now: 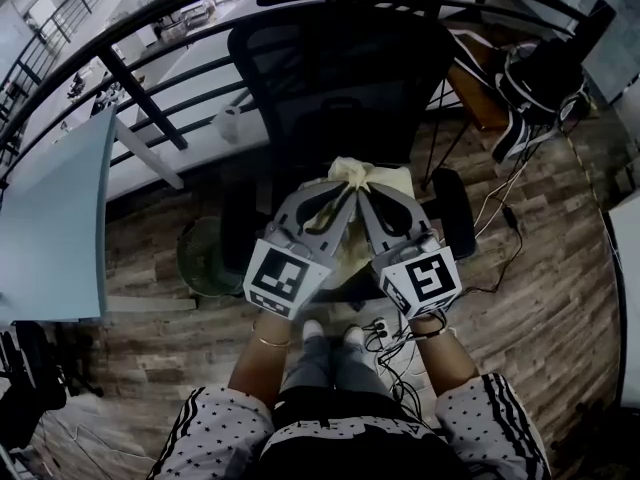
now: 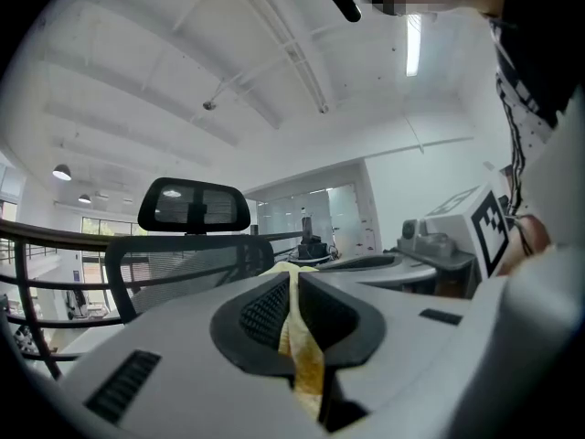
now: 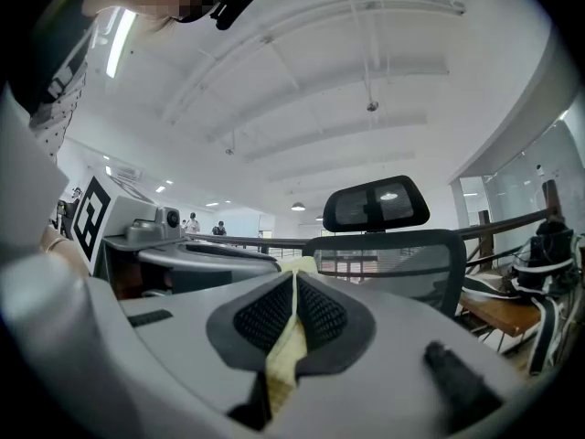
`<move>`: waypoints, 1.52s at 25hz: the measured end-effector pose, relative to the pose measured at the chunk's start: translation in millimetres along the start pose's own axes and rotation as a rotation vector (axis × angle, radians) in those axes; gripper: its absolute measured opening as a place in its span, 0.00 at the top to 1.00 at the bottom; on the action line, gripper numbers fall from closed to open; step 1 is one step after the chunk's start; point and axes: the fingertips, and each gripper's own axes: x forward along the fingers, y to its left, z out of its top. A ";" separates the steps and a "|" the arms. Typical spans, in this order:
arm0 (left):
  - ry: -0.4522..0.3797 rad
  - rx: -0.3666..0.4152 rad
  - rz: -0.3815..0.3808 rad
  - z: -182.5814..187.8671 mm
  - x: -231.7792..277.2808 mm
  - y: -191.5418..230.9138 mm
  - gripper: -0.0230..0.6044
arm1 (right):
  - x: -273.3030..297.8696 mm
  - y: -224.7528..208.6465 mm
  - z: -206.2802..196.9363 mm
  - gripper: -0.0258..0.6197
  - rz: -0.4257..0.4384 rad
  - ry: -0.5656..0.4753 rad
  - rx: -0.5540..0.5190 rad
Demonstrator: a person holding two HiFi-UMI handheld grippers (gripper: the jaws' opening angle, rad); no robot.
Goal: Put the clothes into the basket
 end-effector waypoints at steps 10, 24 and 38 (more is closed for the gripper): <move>-0.042 0.041 0.028 46.0 -2.0 2.3 0.90 | -1.7 -4.1 46.9 0.91 0.002 -0.057 -0.021; -0.117 0.097 0.054 114.9 -8.0 2.1 0.90 | -8.1 -7.3 117.1 0.91 0.012 -0.139 -0.065; -0.184 0.136 0.090 171.5 -28.0 1.0 0.90 | -15.9 4.8 175.8 0.91 0.033 -0.208 -0.100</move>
